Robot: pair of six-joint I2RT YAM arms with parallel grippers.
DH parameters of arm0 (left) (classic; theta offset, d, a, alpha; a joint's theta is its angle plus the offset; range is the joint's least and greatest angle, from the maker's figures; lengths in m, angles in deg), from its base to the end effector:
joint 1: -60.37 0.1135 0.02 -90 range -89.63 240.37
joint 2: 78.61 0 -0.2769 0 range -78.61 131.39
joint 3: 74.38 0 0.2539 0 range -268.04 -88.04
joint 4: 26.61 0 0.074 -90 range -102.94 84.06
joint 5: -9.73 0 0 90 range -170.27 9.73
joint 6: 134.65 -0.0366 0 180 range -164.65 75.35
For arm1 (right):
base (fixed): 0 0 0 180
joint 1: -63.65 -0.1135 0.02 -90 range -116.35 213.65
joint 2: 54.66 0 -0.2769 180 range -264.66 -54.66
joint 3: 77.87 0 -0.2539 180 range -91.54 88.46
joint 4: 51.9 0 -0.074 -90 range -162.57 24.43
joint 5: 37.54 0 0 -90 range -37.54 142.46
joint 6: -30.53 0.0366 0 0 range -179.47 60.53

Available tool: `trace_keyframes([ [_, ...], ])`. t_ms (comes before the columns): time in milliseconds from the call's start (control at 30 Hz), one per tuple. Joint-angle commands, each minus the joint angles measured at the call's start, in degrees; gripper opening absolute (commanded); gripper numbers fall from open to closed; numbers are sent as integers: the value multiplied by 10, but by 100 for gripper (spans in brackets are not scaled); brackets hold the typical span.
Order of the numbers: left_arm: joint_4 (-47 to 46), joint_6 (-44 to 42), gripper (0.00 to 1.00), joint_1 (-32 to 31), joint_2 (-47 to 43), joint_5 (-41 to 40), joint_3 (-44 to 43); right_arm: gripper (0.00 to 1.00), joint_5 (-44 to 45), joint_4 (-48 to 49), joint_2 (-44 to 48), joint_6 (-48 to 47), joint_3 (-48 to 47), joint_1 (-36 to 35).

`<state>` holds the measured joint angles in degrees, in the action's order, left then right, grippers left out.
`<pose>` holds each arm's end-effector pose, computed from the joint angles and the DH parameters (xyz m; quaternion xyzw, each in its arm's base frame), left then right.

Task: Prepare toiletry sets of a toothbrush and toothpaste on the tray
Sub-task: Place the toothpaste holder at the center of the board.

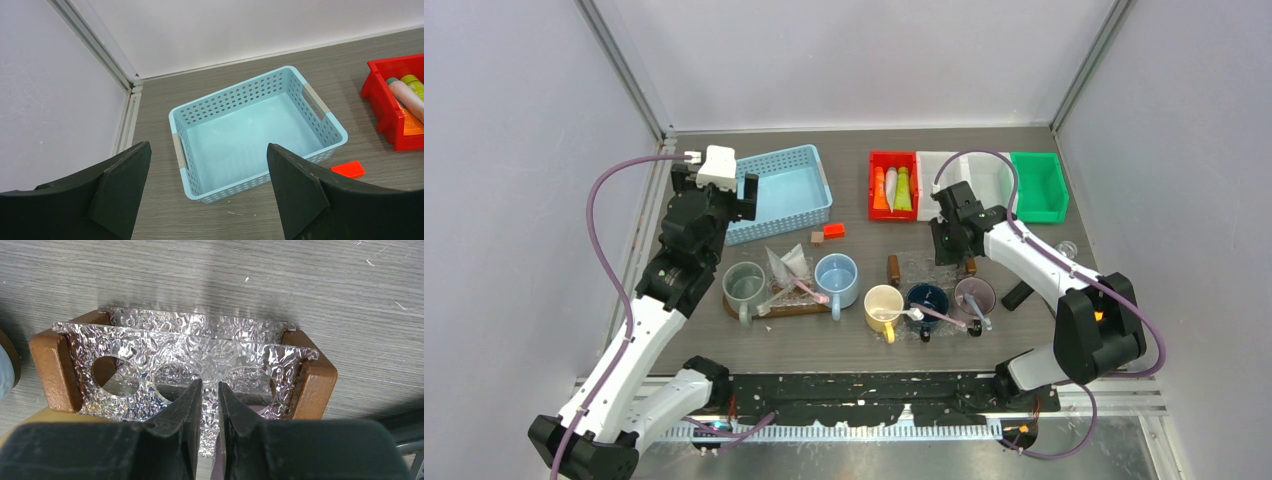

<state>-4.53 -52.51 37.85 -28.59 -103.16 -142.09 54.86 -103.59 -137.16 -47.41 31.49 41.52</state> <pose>0.1822 -0.0602 0.3946 0.0583 0.7293 0.0594 0.6791 0.2614 0.1047 0.2369 -0.0806 0.9699 0.0477 0.2246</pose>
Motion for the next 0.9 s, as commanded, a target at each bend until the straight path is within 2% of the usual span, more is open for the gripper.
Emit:
trace_keyframes([
  [0, -34, -3, 89, 1, -3, 5, 3, 26, 0, -30, 9, -5, -21, -4],
  [100, -34, -2, 89, 1, -1, 4, 3, 38, -2, -33, 18, 0, -31, -4],
  [167, -34, -1, 89, 1, -1, 4, 3, 42, 3, -34, 30, 2, -44, -4],
  [400, -33, 2, 89, 1, -1, 6, 2, 48, 45, 27, 71, -1, -93, -15],
  [667, -32, 4, 89, 1, -3, 9, 2, 53, 168, 274, 39, -77, -58, -93],
  [867, -33, 3, 89, 1, -6, 10, 3, 54, 200, 414, -59, -116, -60, -124],
])
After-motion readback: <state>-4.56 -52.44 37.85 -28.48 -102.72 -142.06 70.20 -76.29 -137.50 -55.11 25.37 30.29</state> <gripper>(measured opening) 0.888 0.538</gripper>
